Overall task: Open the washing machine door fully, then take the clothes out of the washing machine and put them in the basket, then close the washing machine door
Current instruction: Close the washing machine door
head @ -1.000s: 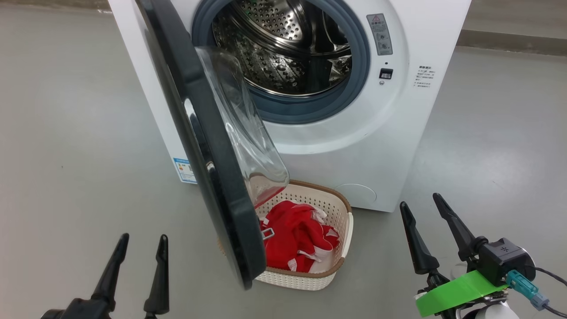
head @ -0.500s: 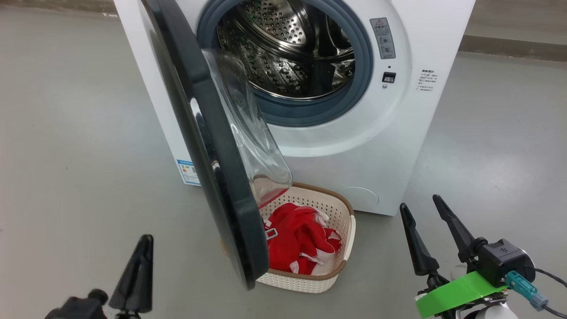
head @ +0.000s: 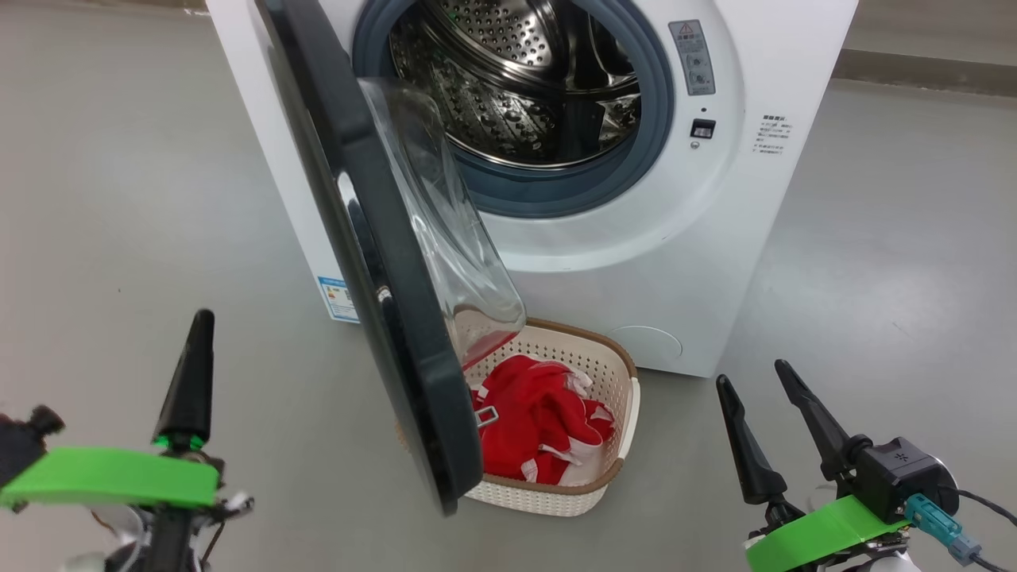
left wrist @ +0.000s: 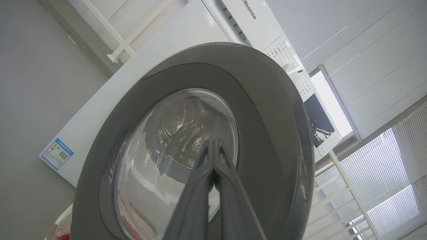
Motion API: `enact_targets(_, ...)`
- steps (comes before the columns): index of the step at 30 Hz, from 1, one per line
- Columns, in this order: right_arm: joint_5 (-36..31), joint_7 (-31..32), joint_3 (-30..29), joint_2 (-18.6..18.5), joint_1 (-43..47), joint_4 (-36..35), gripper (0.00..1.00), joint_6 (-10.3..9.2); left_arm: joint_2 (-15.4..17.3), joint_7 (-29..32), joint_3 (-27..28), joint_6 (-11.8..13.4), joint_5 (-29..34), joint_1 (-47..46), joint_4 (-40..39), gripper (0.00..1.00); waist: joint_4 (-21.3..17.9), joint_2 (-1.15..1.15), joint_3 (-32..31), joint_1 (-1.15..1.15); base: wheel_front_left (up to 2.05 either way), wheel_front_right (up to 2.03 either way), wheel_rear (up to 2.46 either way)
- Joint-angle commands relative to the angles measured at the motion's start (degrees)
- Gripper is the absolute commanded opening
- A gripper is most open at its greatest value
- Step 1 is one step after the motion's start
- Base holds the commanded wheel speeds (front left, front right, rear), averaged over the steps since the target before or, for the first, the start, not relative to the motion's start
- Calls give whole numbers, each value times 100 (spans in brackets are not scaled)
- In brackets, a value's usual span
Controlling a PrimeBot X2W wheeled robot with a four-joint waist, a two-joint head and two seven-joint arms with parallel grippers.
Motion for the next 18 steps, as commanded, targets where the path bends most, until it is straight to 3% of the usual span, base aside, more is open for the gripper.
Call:
enact_targets(1,-21,-36,130,-45,-183,-131,100,28,58,204,230,130,-378,-320,-206,0,-16,0,21,0,0,0,0)
enact_targets(9,-54,-36,125,-45,-221,-124,100,28,38,1191,116,1111,-2620,-746,-572,0,-101,0,103,0,0,0,0)
enact_targets(13,-39,-36,137,-45,-267,-92,100,28,37,1347,-10,1401,-2973,-821,-682,0,-177,0,155,0,0,0,0)
enact_targets(18,-38,-36,134,-45,-305,-89,100,28,38,1513,-202,1480,-3051,-877,-740,0,-282,0,211,0,0,0,0)
